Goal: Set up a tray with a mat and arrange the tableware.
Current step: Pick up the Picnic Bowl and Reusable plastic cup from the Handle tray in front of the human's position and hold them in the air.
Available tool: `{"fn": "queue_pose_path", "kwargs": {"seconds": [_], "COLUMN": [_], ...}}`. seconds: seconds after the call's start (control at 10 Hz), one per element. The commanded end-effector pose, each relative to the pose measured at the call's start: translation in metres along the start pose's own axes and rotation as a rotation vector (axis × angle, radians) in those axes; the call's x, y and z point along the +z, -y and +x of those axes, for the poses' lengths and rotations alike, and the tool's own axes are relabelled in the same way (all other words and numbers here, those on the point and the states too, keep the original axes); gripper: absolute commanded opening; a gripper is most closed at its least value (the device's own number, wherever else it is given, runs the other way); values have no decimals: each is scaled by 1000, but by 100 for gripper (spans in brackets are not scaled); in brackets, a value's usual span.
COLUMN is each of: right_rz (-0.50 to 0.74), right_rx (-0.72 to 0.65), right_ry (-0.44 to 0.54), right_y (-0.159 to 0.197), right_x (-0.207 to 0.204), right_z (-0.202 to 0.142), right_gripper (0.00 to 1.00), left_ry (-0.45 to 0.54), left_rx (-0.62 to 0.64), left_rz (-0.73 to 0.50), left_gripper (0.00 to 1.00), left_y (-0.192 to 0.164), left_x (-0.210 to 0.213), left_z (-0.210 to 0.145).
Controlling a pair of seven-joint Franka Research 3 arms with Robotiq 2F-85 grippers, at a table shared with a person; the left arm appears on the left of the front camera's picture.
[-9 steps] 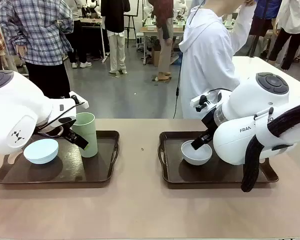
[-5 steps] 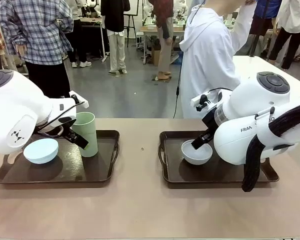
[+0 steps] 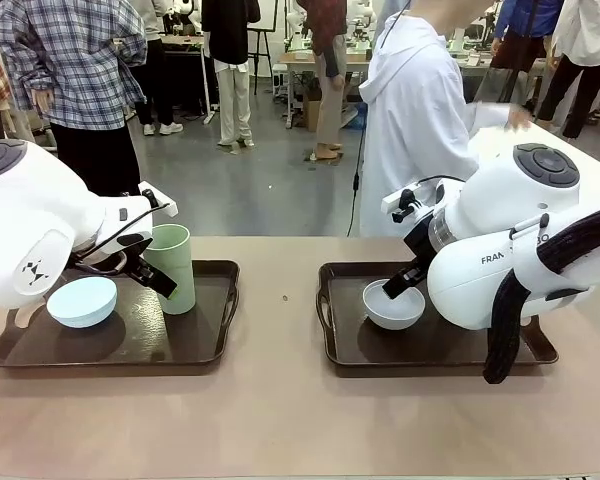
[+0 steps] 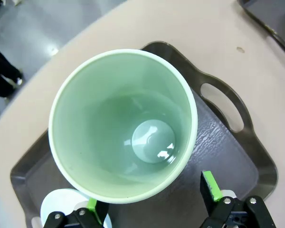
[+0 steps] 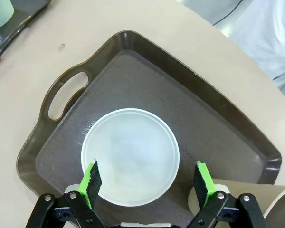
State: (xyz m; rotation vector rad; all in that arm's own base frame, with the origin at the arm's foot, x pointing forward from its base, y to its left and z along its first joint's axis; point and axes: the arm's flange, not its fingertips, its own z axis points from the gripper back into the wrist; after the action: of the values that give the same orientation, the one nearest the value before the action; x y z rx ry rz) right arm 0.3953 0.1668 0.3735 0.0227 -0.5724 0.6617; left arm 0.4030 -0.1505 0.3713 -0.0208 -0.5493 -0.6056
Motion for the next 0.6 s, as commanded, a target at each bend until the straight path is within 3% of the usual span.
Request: {"fn": "queue_pose_path", "kwargs": {"seconds": [0.0,0.4,0.5], "right_rz": [0,0,21], "right_rx": [0,0,30], "right_ry": [0,0,-54], "right_y": [0,0,-4], "right_x": [0,0,12], "right_z": [0,0,0], "right_gripper": [100,100,100], "left_ry": [0,0,0], "left_rx": [0,0,0], "left_rz": [0,0,0], "left_gripper": [100,100,100], "left_y": [0,0,0], "left_x": [0,0,0], "left_z": [0,0,0]}}
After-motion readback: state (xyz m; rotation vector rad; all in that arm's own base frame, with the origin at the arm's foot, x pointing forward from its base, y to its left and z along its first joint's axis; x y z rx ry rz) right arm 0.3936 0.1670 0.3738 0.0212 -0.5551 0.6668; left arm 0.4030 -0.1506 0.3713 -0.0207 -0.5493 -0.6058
